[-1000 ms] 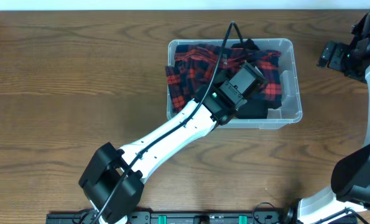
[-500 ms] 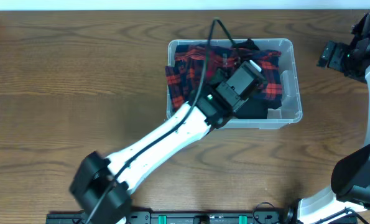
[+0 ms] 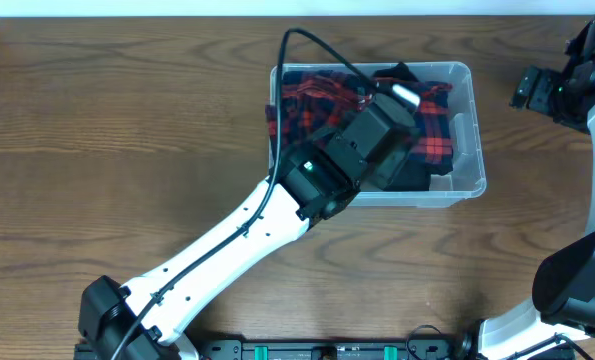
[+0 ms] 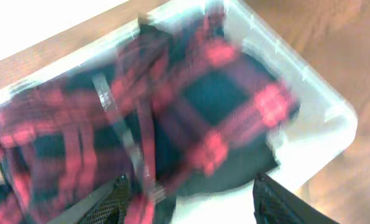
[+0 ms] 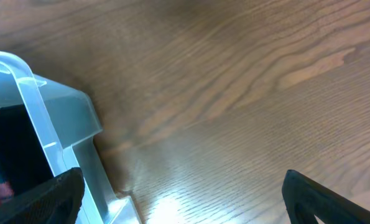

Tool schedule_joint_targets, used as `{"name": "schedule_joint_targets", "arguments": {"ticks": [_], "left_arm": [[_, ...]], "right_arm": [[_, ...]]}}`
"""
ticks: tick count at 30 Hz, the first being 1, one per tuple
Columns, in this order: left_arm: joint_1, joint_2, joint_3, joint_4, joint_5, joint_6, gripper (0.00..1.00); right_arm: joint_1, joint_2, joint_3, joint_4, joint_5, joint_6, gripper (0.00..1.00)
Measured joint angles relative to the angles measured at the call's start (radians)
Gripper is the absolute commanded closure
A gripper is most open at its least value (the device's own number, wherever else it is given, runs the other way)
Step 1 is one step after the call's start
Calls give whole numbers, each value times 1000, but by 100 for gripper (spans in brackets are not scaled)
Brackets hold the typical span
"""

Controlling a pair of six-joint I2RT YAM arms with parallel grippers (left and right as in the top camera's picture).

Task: Pack container
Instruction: 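Lift the plaid shirt with left gripper and carry it over the bin, then lay the plaid shirt across the bin and push it down with left gripper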

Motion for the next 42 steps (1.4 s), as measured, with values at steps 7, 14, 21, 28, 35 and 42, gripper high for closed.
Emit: {"name": "schedule_joint_targets", "arguments": {"ticks": [7, 14, 21, 28, 35, 42], "left_arm": [[58, 53, 0, 209, -79, -47, 39], [116, 247, 0, 267, -100, -102, 38], [119, 394, 45, 232, -81, -172, 37], [132, 453, 97, 194, -35, -225, 36], [144, 470, 116, 178, 7, -232, 32], [145, 463, 119, 167, 16, -232, 32]], "right_arm": [[0, 0, 0, -1, 0, 0, 1], [0, 0, 0, 0, 0, 0, 1], [0, 0, 0, 0, 0, 0, 1], [0, 0, 0, -1, 0, 0, 1], [0, 0, 0, -1, 0, 0, 1], [0, 0, 0, -1, 0, 0, 1]]}}
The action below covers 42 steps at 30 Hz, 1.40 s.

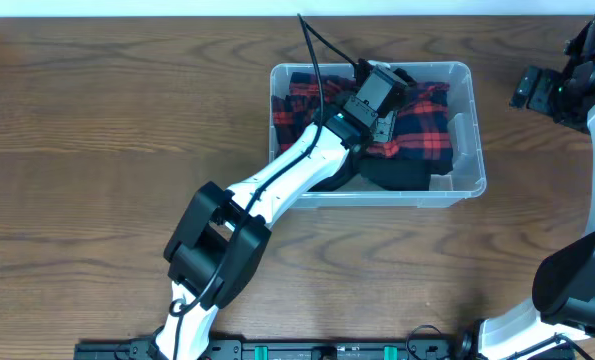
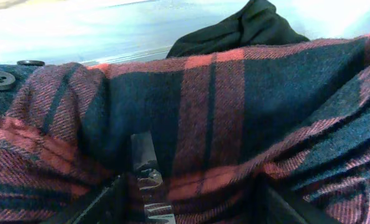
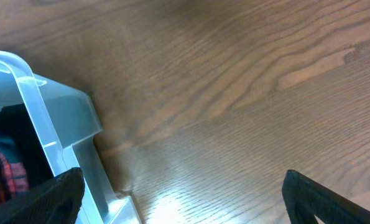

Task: Pack container
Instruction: 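Lay the plaid shirt across the bin and push it down with left gripper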

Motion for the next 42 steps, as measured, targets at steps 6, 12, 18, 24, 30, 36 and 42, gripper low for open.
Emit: {"name": "schedule_joint_targets", "arguments": {"ticks": [6, 12, 18, 24, 30, 36, 42], "left_arm": [[0, -43, -18, -14, 28, 0, 31], [-8, -125, -62, -59, 83, -1, 30], [-20, -202, -90, -66, 126, -14, 30], [-30, -265, -93, -33, 150, -22, 30], [-30, -276, -93, -62, 154, -23, 30], [-54, -274, -94, -71, 154, -23, 30], [-84, -208, -93, -71, 155, -23, 30]], "right_arm": [[0, 0, 0, 0, 0, 0, 1], [0, 0, 0, 0, 0, 0, 1], [0, 0, 0, 0, 0, 0, 1], [0, 0, 0, 0, 0, 0, 1], [0, 0, 0, 0, 0, 0, 1], [0, 0, 0, 0, 0, 0, 1], [0, 0, 0, 0, 0, 0, 1]]}}
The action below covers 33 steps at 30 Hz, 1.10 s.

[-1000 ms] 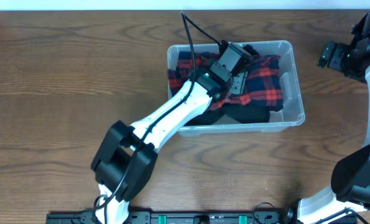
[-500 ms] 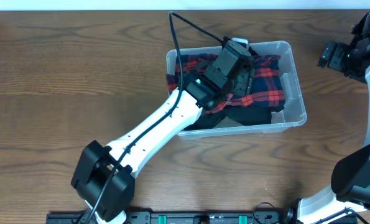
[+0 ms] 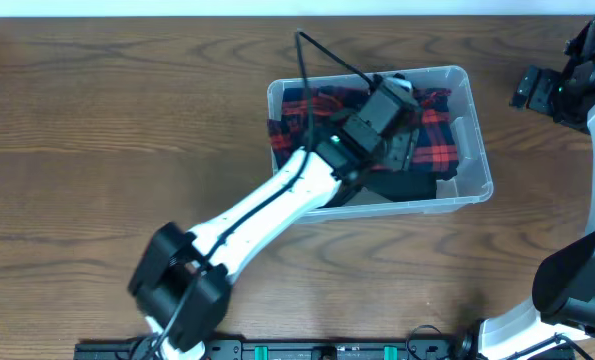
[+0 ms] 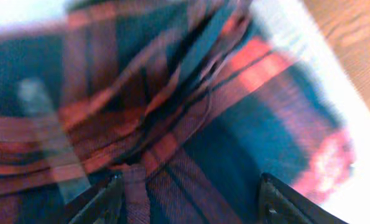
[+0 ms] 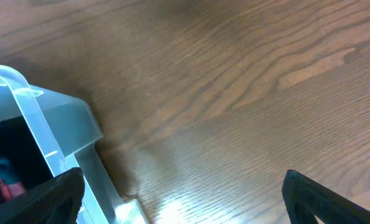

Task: Pack container
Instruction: 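Lay the plaid shirt across the bin and push it down with left gripper, then press the plaid shirt into the bin's left side with left gripper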

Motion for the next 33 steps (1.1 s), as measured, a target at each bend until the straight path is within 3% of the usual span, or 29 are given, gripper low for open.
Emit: {"name": "schedule_joint_targets", "arguments": {"ticks": [14, 28, 33], "left_arm": [[-3, 210, 108, 14, -19, 0, 29], [24, 207, 119, -10, 31, 0, 28], [62, 175, 114, -73, 90, 3, 22]], "right_arm": [[0, 0, 0, 0, 0, 0, 1], [0, 0, 0, 0, 0, 0, 1], [0, 0, 0, 0, 0, 0, 1]]}}
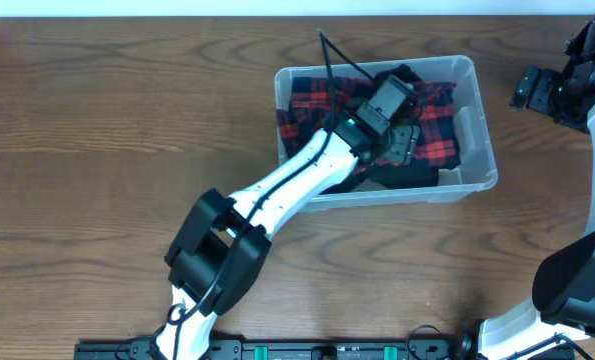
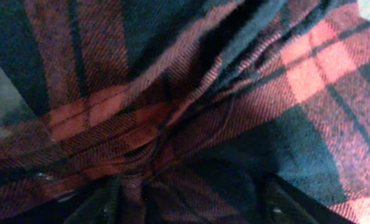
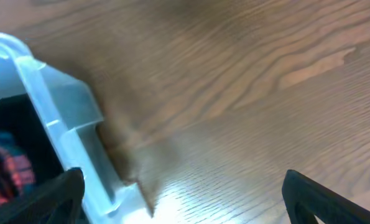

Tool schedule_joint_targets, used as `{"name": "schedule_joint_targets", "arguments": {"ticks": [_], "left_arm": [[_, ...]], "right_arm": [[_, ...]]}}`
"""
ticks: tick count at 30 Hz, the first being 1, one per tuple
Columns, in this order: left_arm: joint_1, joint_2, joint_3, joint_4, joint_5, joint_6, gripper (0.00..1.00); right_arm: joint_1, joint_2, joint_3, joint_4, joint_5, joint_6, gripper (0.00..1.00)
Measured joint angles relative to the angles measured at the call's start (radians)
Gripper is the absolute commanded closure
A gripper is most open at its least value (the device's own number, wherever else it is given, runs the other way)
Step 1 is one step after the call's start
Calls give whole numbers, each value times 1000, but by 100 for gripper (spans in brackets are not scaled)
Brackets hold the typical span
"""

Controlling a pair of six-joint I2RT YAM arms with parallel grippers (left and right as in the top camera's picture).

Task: Pack container
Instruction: 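Press the plaid shirt into the bin's left side with left gripper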

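A clear plastic container [image 1: 485, 130] stands at the back of the wooden table, with its corner [image 3: 54, 118] showing in the right wrist view. Inside it lies a red and black plaid shirt [image 1: 439, 140] over a black garment [image 1: 409, 176]. My left gripper [image 1: 404, 147] is down in the container, open, its jaws spread wide and pressed into the plaid cloth [image 2: 172, 93], which fills the left wrist view. My right gripper [image 3: 185, 199] hangs open over bare wood to the right of the container, holding nothing.
The right arm [image 1: 577, 90] stands at the table's right edge, apart from the container. The left arm [image 1: 277, 195] reaches across the container's front wall from the near left. The white back edge of the table runs just behind the container.
The container has shifted a little to the right and toward the back. My left gripper now sits lower in the plaid shirt. The right arm has not moved.
My left gripper was first above the container's front half, open over the shirt. Then it was at the back of the container against the plaid. Then it was near the middle with the container turned slightly, and now it presses into the cloth there.
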Motion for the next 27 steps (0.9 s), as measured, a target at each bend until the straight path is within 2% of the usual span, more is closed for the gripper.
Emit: {"name": "schedule_joint_targets", "arguments": {"ticks": [9, 14, 20, 27], "left_arm": [[114, -75, -42, -145, 18, 33, 17], [133, -81, -42, -187, 5, 76, 16], [128, -83, -42, -193, 6, 124, 1], [127, -100, -43, -203, 2, 133, 2]], "right_arm": [[0, 0, 0, 0, 0, 0, 1], [0, 0, 0, 0, 0, 0, 1], [0, 0, 0, 0, 0, 0, 1], [0, 0, 0, 0, 0, 0, 1]]}}
